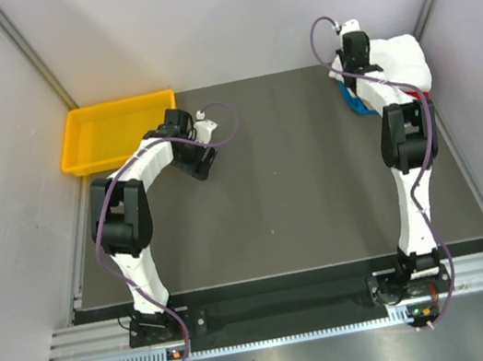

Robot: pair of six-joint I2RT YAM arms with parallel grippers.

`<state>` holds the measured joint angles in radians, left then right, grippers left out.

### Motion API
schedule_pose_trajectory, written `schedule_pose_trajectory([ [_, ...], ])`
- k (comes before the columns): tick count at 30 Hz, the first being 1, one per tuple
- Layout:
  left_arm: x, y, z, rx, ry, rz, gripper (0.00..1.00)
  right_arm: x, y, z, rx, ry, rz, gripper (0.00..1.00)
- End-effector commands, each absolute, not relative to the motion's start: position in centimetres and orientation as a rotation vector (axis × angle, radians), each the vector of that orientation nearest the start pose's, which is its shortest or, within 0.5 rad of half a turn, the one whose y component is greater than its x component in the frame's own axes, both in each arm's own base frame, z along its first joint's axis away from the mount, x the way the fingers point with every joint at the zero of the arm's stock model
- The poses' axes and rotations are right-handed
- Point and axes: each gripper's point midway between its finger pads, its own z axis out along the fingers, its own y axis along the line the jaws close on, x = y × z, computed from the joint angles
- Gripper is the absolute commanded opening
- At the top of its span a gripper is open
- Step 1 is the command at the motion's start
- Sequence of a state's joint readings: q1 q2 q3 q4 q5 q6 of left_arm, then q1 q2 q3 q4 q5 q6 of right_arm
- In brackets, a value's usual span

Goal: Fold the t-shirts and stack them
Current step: Neatly place the folded tshirt to the corner

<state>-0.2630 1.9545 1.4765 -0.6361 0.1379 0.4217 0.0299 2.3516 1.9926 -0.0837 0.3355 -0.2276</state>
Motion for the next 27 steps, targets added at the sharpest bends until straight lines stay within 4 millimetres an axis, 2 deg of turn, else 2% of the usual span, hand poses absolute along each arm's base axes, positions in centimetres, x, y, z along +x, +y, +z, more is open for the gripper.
schedule_pose_trajectory([
  [1, 42.9, -12.4, 6.6, 0.951, 2.459, -0.136, 0.75, 65.0, -1.3, 22.1, -0.072, 1.806, -0.443, 0.00],
  [2, 42.8, -12.5, 6.6, 0.951, 2.458, -0.138, 0.75, 64.5, -0.7, 23.4, -0.087, 1.780, -0.439, 0.00],
  [3, 42.8, -12.5, 6.6, 0.951, 2.459, -0.144, 0.75, 64.0, 0.1, 22.4, -0.108, 1.794, -0.431, 0.00],
  [5, 42.8, -12.6, 6.6, 0.954, 2.458, -0.149, 0.75, 63.6, 0.7, 23.2, -0.116, 1.766, -0.410, 0.00],
  [7, 42.7, -12.5, 6.5, 0.956, 2.462, -0.147, 0.75, 63.5, 0.7, 22.8, -0.120, 1.781, -0.408, 0.00],
  [8, 42.7, -12.5, 6.4, 0.959, 2.463, -0.147, 0.75, 63.8, 0.8, 21.5, -0.137, 1.808, -0.412, 0.00],
  [10, 42.7, -12.5, 6.4, 0.963, 2.462, -0.146, 0.75, 64.1, 1.5, 20.6, -0.186, 1.845, -0.383, 0.00],
  [11, 42.7, -12.5, 6.5, 0.964, 2.460, -0.145, 0.75, 64.4, 1.8, 19.0, -0.211, 1.879, -0.376, 0.01],
  [12, 42.7, -12.5, 6.4, 0.964, 2.460, -0.145, 0.75, 64.8, 1.9, 18.9, -0.216, 1.882, -0.375, 0.03],
  [13, 42.7, -12.4, 6.3, 0.966, 2.463, -0.140, 0.75, 64.6, 1.9, 17.7, -0.235, 1.926, -0.374, 0.06],
  [14, 42.7, -12.4, 6.2, 0.969, 2.465, -0.142, 0.75, 64.8, 1.9, 16.0, -0.247, 1.960, -0.377, 0.16],
  [15, 42.7, -12.4, 6.3, 0.967, 2.466, -0.141, 0.75, 65.2, 2.1, 16.0, -0.255, 1.964, -0.369, 0.23],
  [17, 42.6, -12.3, 5.9, 0.975, 2.472, -0.143, 0.75, 64.8, 4.2, 13.3, -0.379, 2.043, -0.259, 0.37],
  [18, 42.5, -12.3, 5.8, 0.978, 2.473, -0.143, 0.75, 64.8, 5.2, 13.2, -0.424, 2.051, -0.208, 0.49],
  [21, 42.5, -12.3, 5.5, 0.981, 2.481, -0.140, 0.75, 63.6, 6.5, 11.4, -0.506, 2.106, -0.133, 0.64],
  [25, 42.5, -12.2, 5.3, 0.980, 2.488, -0.139, 0.74, 63.1, 6.8, 12.2, -0.519, 2.095, -0.101, 0.67],
  [27, 42.4, -12.3, 5.3, 0.982, 2.491, -0.144, 0.74, 63.1, 7.0, 13.5, -0.504, 2.084, -0.083, 0.68],
])
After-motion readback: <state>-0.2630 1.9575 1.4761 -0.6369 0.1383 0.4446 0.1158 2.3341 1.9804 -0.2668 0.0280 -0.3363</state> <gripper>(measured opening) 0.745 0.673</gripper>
